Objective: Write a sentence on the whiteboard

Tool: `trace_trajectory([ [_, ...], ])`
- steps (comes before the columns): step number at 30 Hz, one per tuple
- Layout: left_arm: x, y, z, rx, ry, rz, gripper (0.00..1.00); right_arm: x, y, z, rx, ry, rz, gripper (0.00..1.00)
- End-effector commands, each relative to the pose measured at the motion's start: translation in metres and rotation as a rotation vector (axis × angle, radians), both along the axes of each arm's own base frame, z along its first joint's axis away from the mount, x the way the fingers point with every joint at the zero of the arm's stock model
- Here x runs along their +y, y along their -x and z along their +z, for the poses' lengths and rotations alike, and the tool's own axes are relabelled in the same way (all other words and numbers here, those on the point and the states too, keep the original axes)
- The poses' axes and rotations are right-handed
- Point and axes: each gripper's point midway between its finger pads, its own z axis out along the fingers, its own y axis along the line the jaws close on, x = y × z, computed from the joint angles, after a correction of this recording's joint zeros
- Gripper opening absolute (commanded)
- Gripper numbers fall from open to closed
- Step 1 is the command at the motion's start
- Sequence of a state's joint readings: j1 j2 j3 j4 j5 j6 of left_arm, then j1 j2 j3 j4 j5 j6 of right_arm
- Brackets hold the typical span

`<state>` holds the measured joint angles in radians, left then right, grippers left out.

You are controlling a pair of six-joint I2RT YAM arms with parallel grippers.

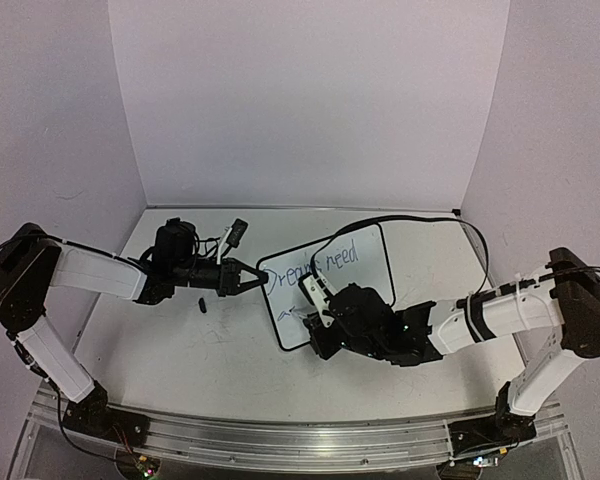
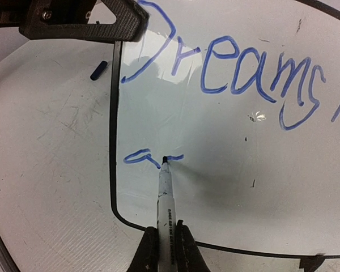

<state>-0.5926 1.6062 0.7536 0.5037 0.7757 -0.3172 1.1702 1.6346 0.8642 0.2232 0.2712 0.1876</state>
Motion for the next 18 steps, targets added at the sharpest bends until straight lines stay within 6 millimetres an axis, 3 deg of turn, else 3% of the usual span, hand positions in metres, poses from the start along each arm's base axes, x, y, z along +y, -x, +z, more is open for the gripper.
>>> trace_trajectory([
  [1,-0.001,-0.004,-0.002,-0.016,-0.026,-0.004,0.0,0.003,-0.002,-0.001,0.007,-0.003,-0.002,0.0],
  [18,-0.001,-0.003,-0.002,-0.014,-0.025,-0.003,0.0,-0.007,-0.002,-0.012,0.019,0.038,-0.027,0.0],
])
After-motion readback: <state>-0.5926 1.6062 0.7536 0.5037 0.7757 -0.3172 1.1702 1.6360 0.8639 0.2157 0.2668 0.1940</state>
